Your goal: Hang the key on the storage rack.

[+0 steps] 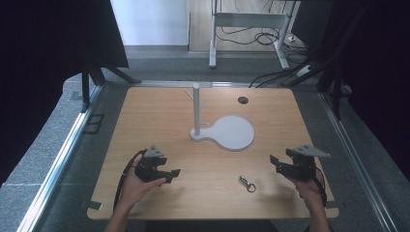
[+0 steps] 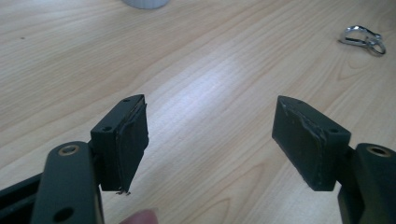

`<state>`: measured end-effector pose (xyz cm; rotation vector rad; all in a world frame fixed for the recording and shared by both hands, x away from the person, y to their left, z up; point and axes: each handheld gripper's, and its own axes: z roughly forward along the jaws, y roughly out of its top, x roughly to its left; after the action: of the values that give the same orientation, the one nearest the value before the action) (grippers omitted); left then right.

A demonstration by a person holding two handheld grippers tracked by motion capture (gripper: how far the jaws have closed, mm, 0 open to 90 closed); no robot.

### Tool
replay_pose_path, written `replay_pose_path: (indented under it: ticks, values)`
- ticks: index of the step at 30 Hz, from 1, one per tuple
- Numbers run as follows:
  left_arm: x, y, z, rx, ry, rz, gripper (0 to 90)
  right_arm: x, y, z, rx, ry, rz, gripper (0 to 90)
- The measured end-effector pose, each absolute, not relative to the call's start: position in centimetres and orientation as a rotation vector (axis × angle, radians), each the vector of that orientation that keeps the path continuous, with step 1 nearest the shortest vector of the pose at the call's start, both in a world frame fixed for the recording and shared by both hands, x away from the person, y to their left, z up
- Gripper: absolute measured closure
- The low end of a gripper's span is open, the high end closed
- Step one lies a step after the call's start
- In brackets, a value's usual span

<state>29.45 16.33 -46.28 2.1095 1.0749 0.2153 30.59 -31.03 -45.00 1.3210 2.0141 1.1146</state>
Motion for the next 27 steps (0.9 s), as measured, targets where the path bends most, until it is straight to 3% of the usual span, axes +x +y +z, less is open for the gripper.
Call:
replay_pose_path:
  ticks: [27]
  values:
    - [29.5, 16.4, -46.0, 2.117, 1.035, 0.24, 28.6, 30.1, -32.3, -45.7, 1.311, 2.058, 1.123, 34.0]
